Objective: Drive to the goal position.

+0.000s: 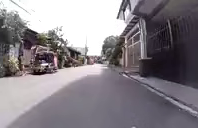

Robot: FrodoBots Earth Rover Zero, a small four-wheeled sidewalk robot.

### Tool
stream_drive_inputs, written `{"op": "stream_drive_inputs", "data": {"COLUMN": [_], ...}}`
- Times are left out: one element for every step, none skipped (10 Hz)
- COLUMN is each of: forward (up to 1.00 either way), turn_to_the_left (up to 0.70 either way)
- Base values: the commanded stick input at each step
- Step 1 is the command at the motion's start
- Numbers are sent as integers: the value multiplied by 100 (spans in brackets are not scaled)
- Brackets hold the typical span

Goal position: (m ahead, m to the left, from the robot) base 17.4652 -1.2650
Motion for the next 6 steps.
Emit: {"op": "stream_drive_inputs", "data": {"forward": [100, 100, 100, 100, 100, 100], "turn_to_the_left": [0, 0, 0, 0, 0, 0]}}
